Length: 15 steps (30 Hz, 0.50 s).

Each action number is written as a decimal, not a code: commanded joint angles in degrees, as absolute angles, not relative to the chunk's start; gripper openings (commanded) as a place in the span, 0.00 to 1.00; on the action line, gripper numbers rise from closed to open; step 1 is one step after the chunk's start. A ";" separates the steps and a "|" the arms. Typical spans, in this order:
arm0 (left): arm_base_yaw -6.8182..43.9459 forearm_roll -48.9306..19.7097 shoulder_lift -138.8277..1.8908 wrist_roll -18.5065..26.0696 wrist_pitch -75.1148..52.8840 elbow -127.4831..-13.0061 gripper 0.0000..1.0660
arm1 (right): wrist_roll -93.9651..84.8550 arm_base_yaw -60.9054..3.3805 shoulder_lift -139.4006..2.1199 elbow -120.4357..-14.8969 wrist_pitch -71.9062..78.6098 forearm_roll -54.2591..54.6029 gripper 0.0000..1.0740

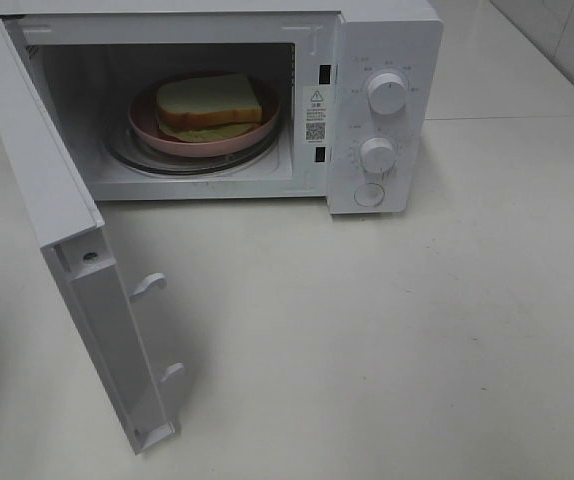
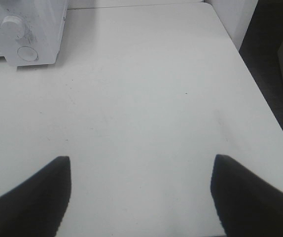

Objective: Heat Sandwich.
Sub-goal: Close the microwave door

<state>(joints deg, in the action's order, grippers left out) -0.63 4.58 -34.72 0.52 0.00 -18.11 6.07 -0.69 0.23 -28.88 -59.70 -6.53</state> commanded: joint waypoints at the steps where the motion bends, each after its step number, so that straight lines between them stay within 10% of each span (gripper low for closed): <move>1: -0.57 3.95 -40.79 -1.15 7.39 -18.05 0.00 | 5.73 -0.46 1.78 -28.88 -59.53 -6.70 0.71; 9: -0.57 7.22 -50.82 -6.47 21.77 -18.05 0.00 | 5.73 -0.46 1.78 -28.88 -59.53 -6.70 0.71; 15: -0.57 24.92 -60.68 -17.82 34.55 -18.05 0.00 | 5.73 -0.46 1.78 -28.88 -59.53 -6.70 0.71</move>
<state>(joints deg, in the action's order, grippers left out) -0.63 19.71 -58.96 -13.98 29.74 -18.11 6.07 -0.69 0.23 -28.88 -59.70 -6.53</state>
